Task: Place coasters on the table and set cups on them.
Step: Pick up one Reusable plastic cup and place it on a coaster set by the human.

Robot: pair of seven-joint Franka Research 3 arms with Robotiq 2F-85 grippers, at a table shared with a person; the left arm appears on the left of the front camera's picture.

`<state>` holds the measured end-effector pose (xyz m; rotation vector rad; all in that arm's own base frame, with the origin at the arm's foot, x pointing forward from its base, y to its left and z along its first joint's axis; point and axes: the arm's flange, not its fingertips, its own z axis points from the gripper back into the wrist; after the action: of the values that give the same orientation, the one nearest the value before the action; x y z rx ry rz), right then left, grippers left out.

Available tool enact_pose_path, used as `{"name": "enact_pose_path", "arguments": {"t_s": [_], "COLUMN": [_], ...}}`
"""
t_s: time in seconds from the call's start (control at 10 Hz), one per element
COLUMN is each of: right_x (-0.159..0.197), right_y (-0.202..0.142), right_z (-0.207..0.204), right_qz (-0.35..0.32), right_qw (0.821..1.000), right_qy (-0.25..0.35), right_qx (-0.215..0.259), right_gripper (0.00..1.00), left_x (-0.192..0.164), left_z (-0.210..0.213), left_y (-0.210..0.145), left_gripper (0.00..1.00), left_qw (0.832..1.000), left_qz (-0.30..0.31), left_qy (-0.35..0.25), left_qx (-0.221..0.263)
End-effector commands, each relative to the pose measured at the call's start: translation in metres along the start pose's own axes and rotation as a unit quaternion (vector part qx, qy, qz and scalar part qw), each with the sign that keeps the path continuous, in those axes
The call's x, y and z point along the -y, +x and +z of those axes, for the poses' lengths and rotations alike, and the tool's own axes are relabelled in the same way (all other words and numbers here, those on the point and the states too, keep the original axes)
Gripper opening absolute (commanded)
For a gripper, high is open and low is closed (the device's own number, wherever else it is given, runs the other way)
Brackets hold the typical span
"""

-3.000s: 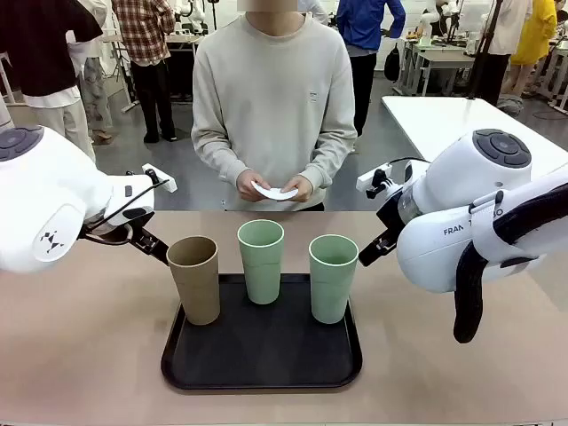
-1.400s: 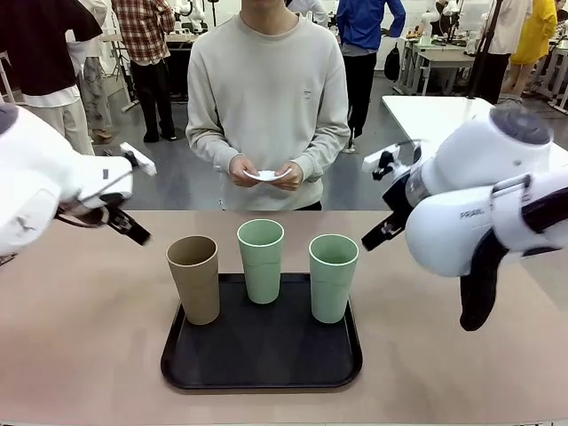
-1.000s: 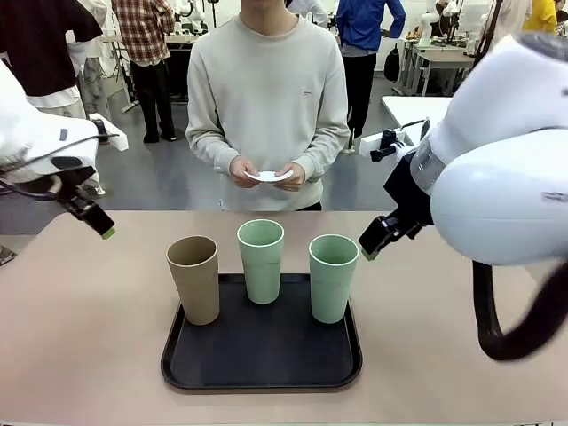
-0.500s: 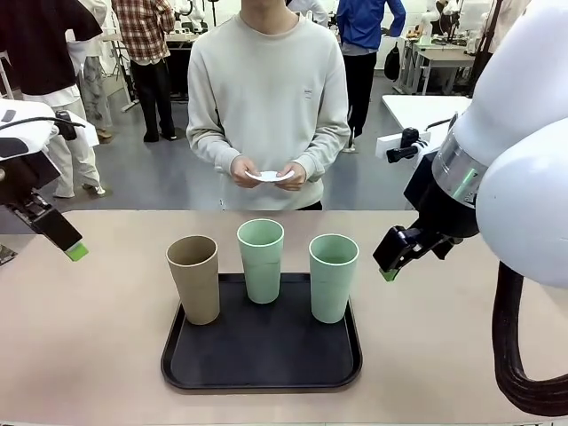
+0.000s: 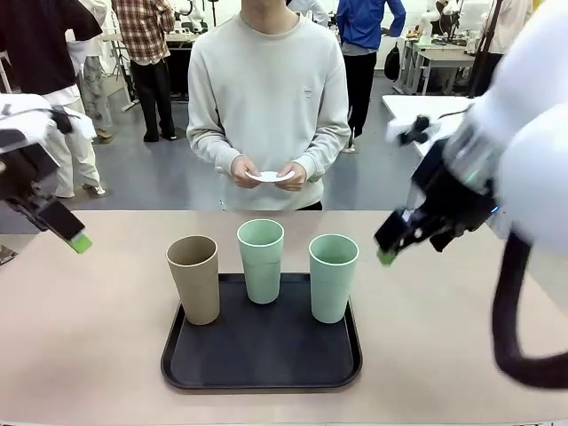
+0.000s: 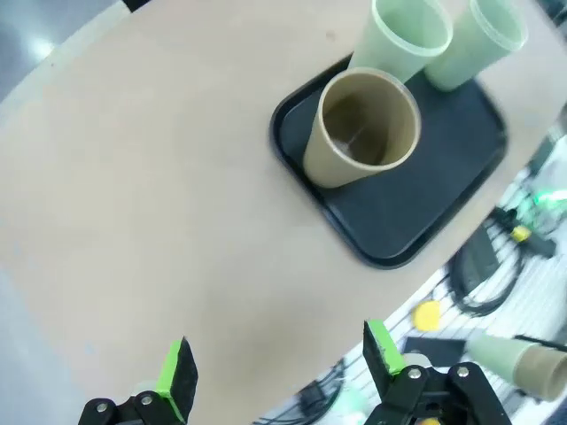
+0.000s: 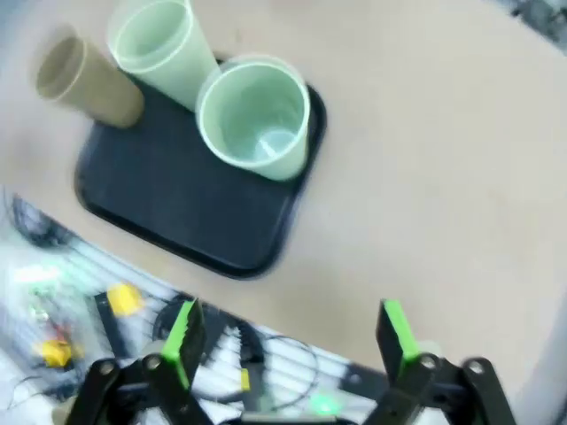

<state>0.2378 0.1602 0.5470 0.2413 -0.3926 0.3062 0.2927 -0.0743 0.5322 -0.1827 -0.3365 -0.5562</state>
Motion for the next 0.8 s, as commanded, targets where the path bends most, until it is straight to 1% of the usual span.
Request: {"name": "enact_pose_path", "arguments": {"t_s": [0.0,0.1,0.2,0.3,0.4,0.5,0.6,0.7], "right_x": [0.058,0.083,0.099,0.119,0.140,0.165,0.195,0.221], "right_y": [-0.041,-0.050,-0.055,-0.063,-0.075,-0.088,-0.104,-0.113], "right_z": [0.038,0.048,0.051,0.056,0.065,0.075,0.081,0.082], "right_qz": [-0.140,-0.202,-0.246,-0.282,-0.304,-0.319,-0.341,-0.361], "right_qw": [0.977,0.939,0.909,0.884,0.869,0.854,0.841,0.829], "right_qy": [0.142,0.257,0.319,0.357,0.375,0.390,0.399,0.405], "right_qx": [0.076,0.104,0.105,0.104,0.112,0.127,0.129,0.132], "right_gripper": [1.00,1.00,1.00,1.00,1.00,1.00,1.00,1.00], "left_x": [-0.041,-0.052,-0.063,-0.078,-0.096,-0.117,-0.141,-0.160], "left_z": [0.026,0.025,0.017,0.005,0.000,0.002,0.004,0.002], "left_y": [-0.010,-0.010,-0.009,-0.012,-0.020,-0.027,-0.036,-0.043], "left_gripper": [1.00,1.00,1.00,1.00,1.00,1.00,1.00,1.00], "left_qw": [0.984,0.967,0.944,0.922,0.902,0.891,0.881,0.871], "left_qz": [0.092,0.123,0.179,0.230,0.267,0.286,0.307,0.322], "left_qy": [-0.153,-0.220,-0.277,-0.313,-0.338,-0.352,-0.357,-0.367], "left_qx": [0.022,0.021,0.009,0.003,0.012,0.028,0.040,0.044]}}
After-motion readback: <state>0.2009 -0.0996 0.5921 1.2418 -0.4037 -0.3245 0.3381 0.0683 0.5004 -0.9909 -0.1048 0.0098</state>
